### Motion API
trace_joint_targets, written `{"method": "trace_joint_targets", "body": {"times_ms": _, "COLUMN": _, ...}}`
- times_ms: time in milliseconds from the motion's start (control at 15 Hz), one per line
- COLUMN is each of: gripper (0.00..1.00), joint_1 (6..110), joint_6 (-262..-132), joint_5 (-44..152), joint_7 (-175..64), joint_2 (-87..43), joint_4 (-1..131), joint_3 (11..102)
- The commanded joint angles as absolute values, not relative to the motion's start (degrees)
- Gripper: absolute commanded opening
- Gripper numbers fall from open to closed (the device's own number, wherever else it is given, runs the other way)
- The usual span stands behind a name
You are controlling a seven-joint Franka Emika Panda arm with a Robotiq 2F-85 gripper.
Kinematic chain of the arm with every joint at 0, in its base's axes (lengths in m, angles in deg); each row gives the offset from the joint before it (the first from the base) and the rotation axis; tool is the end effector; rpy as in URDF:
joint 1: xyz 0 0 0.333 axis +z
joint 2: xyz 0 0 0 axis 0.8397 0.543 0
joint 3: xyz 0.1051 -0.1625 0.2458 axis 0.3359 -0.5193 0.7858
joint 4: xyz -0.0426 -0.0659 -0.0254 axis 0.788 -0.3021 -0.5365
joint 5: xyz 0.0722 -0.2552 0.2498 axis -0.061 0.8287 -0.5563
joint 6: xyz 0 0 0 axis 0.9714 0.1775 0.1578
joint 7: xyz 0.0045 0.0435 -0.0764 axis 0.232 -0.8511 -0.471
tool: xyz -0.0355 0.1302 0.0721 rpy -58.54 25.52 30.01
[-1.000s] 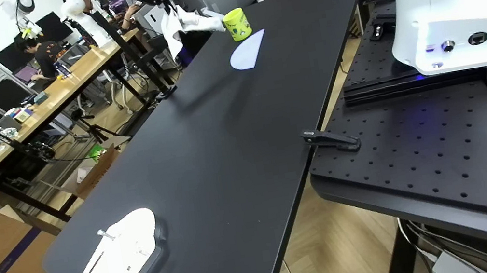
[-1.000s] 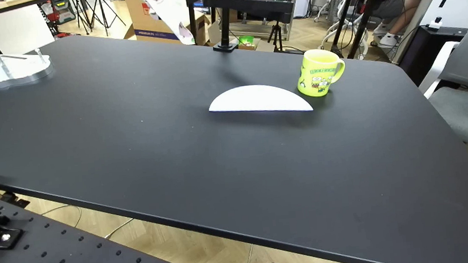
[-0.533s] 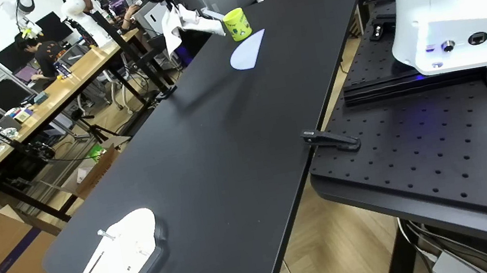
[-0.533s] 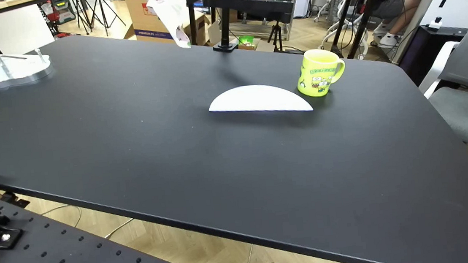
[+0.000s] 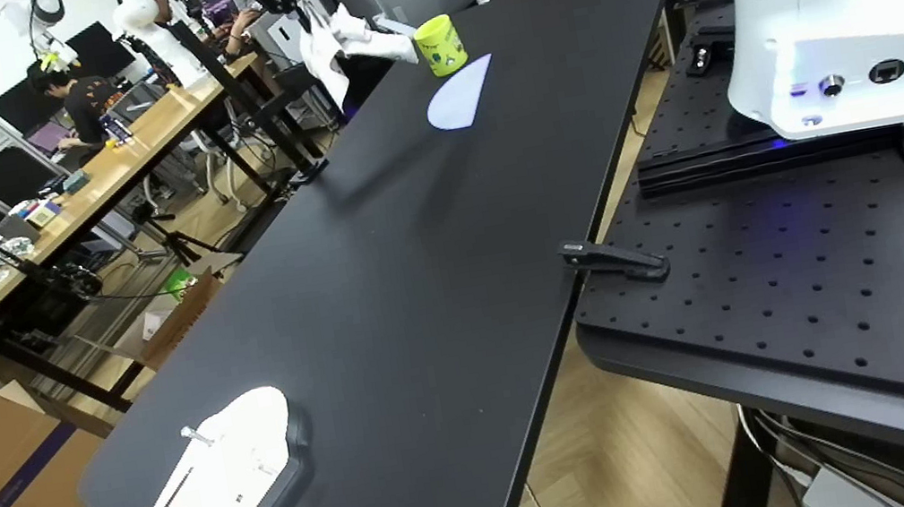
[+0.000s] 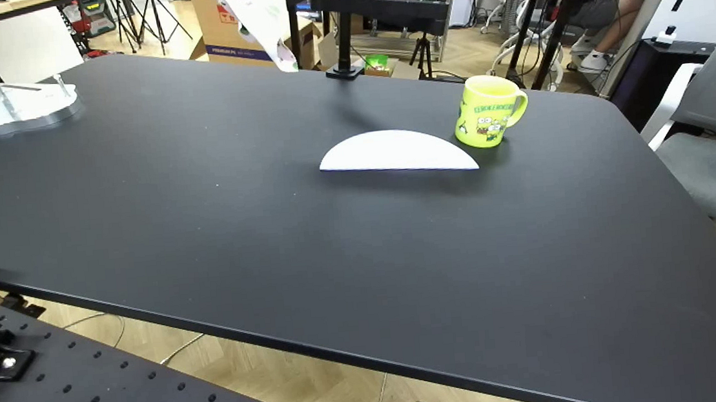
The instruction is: Put the towel on the rack on the table
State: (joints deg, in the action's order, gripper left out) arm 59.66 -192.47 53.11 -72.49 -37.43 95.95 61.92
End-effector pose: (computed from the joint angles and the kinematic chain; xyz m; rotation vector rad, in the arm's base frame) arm 0.5281 0.0377 0.3704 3.1011 -0.4507 0.1587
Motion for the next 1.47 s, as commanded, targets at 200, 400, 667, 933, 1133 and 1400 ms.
{"method": "trace_joint_targets", "body": {"times_ms": 200, "gripper": 0.99, "joint_1": 59.7, "joint_6": -191.9, "joint_5": 52.8, "joint_7": -72.6, "joint_2": -40.5, "joint_4": 96.6, "joint_3": 62.3}}
{"method": "trace_joint_targets", "body": {"times_ms": 400, "gripper": 1.00, "joint_1": 59.8, "joint_6": -191.9, "joint_5": 53.1, "joint_7": -72.8, "joint_2": -41.6, "joint_4": 96.6, "joint_3": 62.8}}
{"method": "trace_joint_targets", "body": {"times_ms": 667, "gripper": 1.00, "joint_1": 60.0, "joint_6": -191.7, "joint_5": 53.0, "joint_7": -72.4, "joint_2": -42.6, "joint_4": 96.6, "joint_3": 63.6}}
{"method": "trace_joint_targets", "body": {"times_ms": 933, "gripper": 1.00, "joint_1": 61.0, "joint_6": -192.2, "joint_5": 52.8, "joint_7": -71.1, "joint_2": -40.4, "joint_4": 96.4, "joint_3": 65.0}}
{"method": "trace_joint_targets", "body": {"times_ms": 1133, "gripper": 1.00, "joint_1": 62.4, "joint_6": -194.5, "joint_5": 55.6, "joint_7": -73.8, "joint_2": -37.4, "joint_4": 97.0, "joint_3": 66.6}}
{"method": "trace_joint_targets", "body": {"times_ms": 1400, "gripper": 1.00, "joint_1": 65.5, "joint_6": -201.2, "joint_5": 64.8, "joint_7": -85.1, "joint_2": -33.4, "joint_4": 99.4, "joint_3": 67.7}}
